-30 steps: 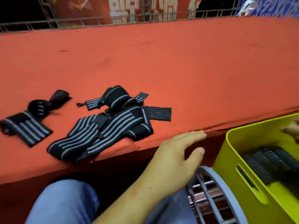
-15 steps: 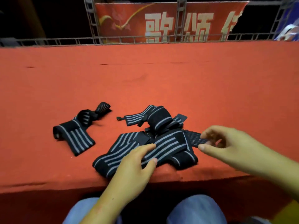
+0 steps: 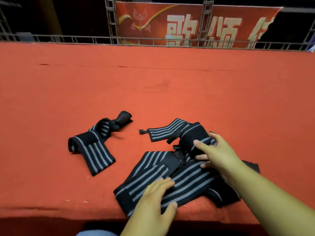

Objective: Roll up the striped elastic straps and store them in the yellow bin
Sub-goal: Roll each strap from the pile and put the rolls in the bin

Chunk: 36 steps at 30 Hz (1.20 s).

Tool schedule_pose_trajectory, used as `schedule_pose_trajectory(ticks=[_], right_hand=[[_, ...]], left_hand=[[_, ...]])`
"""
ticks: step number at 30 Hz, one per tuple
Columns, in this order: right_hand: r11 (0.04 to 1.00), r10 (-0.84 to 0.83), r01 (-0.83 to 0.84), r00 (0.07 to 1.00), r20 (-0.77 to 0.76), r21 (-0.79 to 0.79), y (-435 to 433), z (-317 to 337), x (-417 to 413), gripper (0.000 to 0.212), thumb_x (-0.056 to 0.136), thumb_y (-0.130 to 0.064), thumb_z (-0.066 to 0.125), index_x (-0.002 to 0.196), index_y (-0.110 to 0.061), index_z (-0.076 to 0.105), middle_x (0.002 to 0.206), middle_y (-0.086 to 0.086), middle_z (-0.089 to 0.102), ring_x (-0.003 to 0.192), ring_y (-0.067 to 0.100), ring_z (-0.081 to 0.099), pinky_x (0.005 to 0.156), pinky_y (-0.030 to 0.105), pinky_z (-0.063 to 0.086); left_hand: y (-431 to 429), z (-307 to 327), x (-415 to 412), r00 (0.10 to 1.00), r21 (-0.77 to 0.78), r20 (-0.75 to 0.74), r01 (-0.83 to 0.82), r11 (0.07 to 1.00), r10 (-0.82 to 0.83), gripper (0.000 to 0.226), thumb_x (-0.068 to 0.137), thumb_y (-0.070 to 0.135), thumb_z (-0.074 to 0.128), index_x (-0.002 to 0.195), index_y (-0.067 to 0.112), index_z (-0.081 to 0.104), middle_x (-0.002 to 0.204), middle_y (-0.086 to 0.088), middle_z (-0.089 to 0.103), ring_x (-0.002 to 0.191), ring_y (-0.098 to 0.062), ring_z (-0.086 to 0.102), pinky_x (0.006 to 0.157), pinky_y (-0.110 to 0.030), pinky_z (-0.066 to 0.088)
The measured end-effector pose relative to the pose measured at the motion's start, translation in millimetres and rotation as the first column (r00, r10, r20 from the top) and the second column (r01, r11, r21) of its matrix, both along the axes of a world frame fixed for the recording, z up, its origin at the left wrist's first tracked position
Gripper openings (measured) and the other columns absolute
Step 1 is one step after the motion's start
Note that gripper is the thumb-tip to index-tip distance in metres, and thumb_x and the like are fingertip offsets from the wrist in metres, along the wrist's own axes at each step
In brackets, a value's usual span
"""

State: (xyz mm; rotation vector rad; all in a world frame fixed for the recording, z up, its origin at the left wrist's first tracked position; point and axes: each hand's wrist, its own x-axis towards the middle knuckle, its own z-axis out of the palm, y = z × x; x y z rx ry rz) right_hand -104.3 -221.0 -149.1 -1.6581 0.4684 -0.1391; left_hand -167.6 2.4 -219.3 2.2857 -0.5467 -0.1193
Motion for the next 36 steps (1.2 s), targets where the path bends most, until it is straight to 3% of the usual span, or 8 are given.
schedule_pose_trajectory(ticks=[4, 11, 15, 19, 26, 30, 33, 36], right_hand=[[0.985, -0.032, 0.033, 0.999, -0.006, 0.168, 3.2, 0.8, 17.6, 0.064, 0.099, -0.015, 0.073, 0.155, -0.023, 0.043, 0.128, 0.004, 0.062, 0.073, 0.023, 0.076, 0.039, 0.027, 0.048], [0.962, 0.021, -0.026, 1.000, 0.021, 0.273, 20.1, -7.4, 25.4, 0.036, 0.102, -0.005, 0.065, 0.135, -0.017, 0.066, 0.096, 0.004, 0.063, 0.056, 0.011, 0.063, 0.038, 0.021, 0.037], [0.972, 0.208, -0.215, 0.975, 0.077, 0.099, 38.8, -0.3, 9.3, 0.032, 0.100, -0.002, 0.063, 0.122, -0.023, 0.074, 0.059, -0.007, 0.051, 0.058, 0.010, 0.049, 0.049, 0.027, 0.038], [0.925, 0.336, -0.315, 0.939, 0.072, -0.211, 55.6, 6.1, -16.0, 0.041, 0.096, -0.002, 0.063, 0.105, -0.039, 0.077, 0.071, 0.003, 0.061, 0.066, 0.010, 0.054, 0.066, 0.030, 0.047], [0.715, 0.630, -0.581, 0.777, -0.003, -0.390, 80.7, 10.8, -51.3, 0.029, 0.090, -0.007, 0.059, 0.093, -0.035, 0.066, 0.075, -0.004, 0.062, 0.066, 0.011, 0.053, 0.067, 0.028, 0.045], [0.580, 0.717, -0.645, 0.694, -0.064, -0.498, 82.8, 4.9, -58.8, 0.022, 0.091, -0.020, 0.063, 0.094, -0.042, 0.065, 0.096, -0.013, 0.064, 0.093, 0.006, 0.064, 0.085, 0.028, 0.051], [0.641, 0.649, -0.518, 0.759, 0.040, -0.566, 71.4, -4.2, -65.1, 0.018, 0.083, -0.031, 0.059, 0.090, -0.043, 0.071, 0.113, -0.022, 0.062, 0.112, 0.007, 0.064, 0.088, 0.022, 0.049], [0.789, 0.326, -0.077, 0.893, 0.310, -0.610, 33.4, -15.7, -59.7, 0.014, 0.079, -0.023, 0.062, 0.079, -0.036, 0.067, 0.103, -0.015, 0.067, 0.098, 0.009, 0.066, 0.078, 0.021, 0.048]], left_hand=[[0.7, 4.5, 0.6, 0.998, -0.060, -0.054, 0.020, 0.998, -0.023, 0.045, 0.093, 0.044, 0.065, 0.128, 0.061, 0.043, 0.136, 0.052, 0.031, 0.138, 0.031, 0.011, 0.109, 0.004, 0.012], [5.4, 12.7, 0.8, 0.982, -0.223, -0.183, -0.087, 0.971, 0.047, 0.041, 0.085, 0.045, 0.069, 0.119, 0.064, 0.055, 0.131, 0.060, 0.035, 0.129, 0.033, 0.029, 0.102, 0.005, 0.020], [7.7, 11.1, 4.4, 0.922, -0.506, -0.379, -0.275, 0.817, 0.076, 0.050, 0.075, 0.041, 0.070, 0.124, 0.047, 0.063, 0.124, 0.037, 0.066, 0.123, 0.015, 0.056, 0.110, -0.015, 0.042], [12.4, 12.6, 15.2, 0.855, -0.682, -0.518, -0.432, 0.590, 0.027, 0.069, 0.065, 0.050, 0.076, 0.130, 0.037, 0.058, 0.119, 0.022, 0.074, 0.119, -0.003, 0.067, 0.092, -0.017, 0.053], [12.8, 27.5, 23.4, 0.837, -0.770, -0.542, -0.462, 0.440, -0.069, 0.061, 0.074, 0.032, 0.079, 0.131, 0.015, 0.064, 0.120, -0.012, 0.076, 0.115, -0.027, 0.072, 0.093, -0.040, 0.058], [24.9, 32.9, 28.2, 0.837, -0.779, -0.545, -0.485, 0.398, -0.047, 0.038, 0.083, 0.010, 0.071, 0.120, 0.003, 0.070, 0.111, -0.022, 0.076, 0.101, -0.030, 0.076, 0.073, -0.032, 0.062], [36.6, 33.4, 29.6, 0.847, -0.778, -0.532, -0.487, 0.396, -0.002, 0.042, 0.078, 0.012, 0.064, 0.119, 0.005, 0.070, 0.111, -0.018, 0.078, 0.099, -0.027, 0.077, 0.071, -0.030, 0.063], [47.9, 34.3, 26.9, 0.864, -0.775, -0.501, -0.472, 0.421, 0.047, 0.046, 0.077, 0.015, 0.065, 0.122, 0.010, 0.069, 0.115, -0.010, 0.078, 0.106, -0.022, 0.075, 0.084, -0.030, 0.063]])
